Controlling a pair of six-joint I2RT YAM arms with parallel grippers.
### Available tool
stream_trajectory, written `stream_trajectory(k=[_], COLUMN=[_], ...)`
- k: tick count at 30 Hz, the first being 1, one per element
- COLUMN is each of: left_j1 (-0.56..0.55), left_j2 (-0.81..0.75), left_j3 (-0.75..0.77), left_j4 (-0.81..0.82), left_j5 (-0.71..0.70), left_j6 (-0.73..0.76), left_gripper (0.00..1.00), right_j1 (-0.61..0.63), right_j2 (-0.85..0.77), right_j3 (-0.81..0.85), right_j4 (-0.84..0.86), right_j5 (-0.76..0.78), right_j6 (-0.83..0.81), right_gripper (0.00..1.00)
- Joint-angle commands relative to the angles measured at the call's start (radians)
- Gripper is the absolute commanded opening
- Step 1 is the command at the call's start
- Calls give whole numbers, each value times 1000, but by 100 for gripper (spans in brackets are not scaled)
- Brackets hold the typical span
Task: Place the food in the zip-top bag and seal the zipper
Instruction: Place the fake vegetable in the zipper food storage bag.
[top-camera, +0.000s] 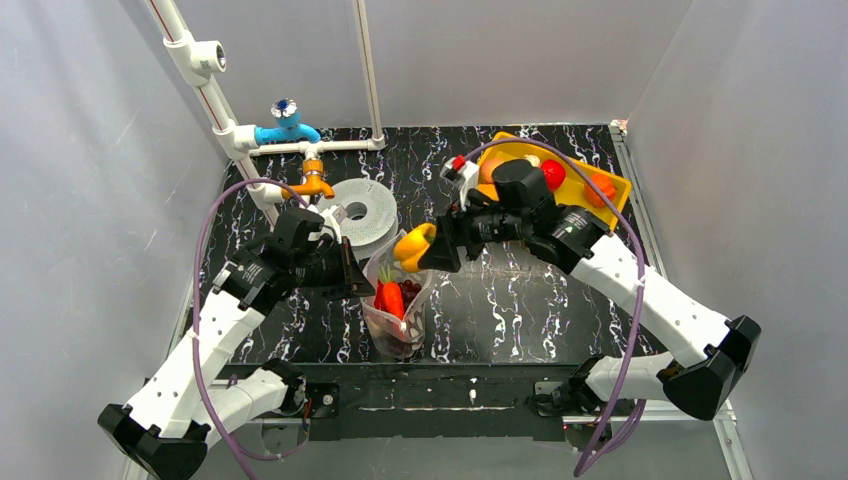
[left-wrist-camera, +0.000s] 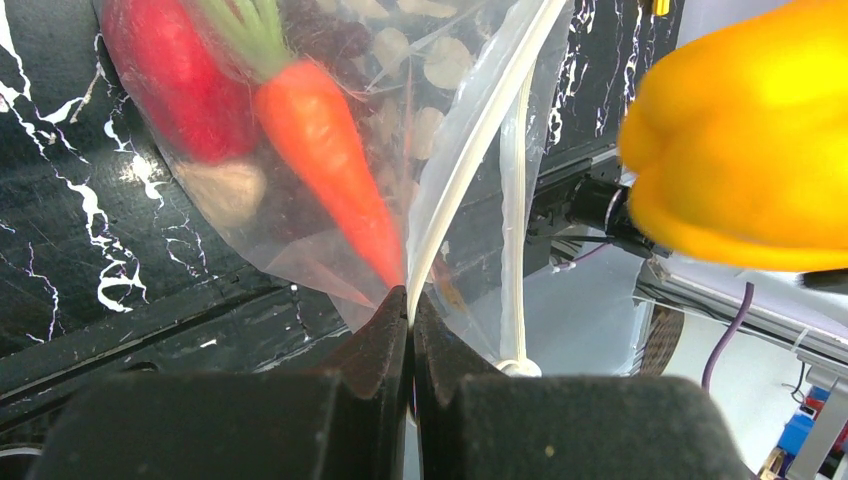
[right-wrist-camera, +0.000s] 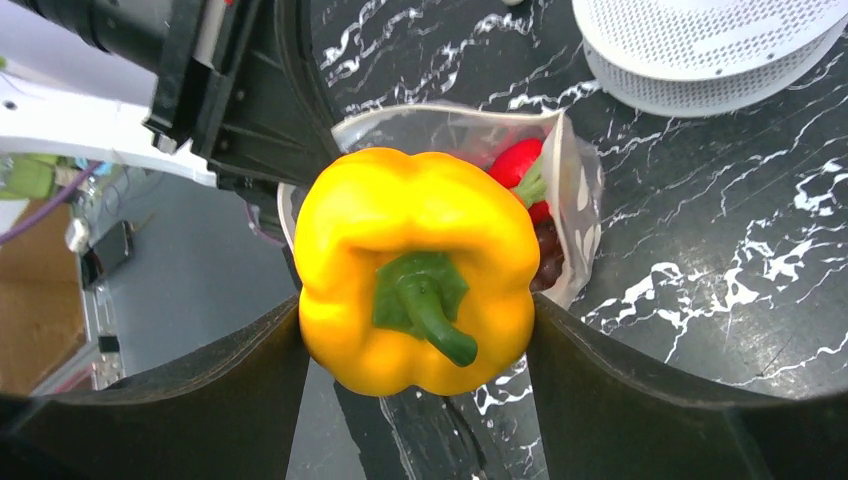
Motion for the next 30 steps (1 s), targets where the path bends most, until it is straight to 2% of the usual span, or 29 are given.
stream_trajectory(k=[1,7,18,22,30], left_j1=[-4,-5,-5,-5,-5], left_j2=[-17,-13,-24,-23,-14], left_j3=[6,11,8,5,6], left_j4=[-9,-9,-16,-15,-12], left_j5=[9,12,6,6,11], left_j6=[4,6,3,3,9], left_gripper=[0,0,0,0,0], right_j1=[70,144,199,205,212], right_j2=[33,106,220,231,232], right_j3=[66,105,185,196,196], right_j4=[-45,-91,-121,-127,-137], right_j5=[105,218,307,333,371], right_j6=[-57,-69,-52,-53,-56], right_gripper=[6,11,23,33,61])
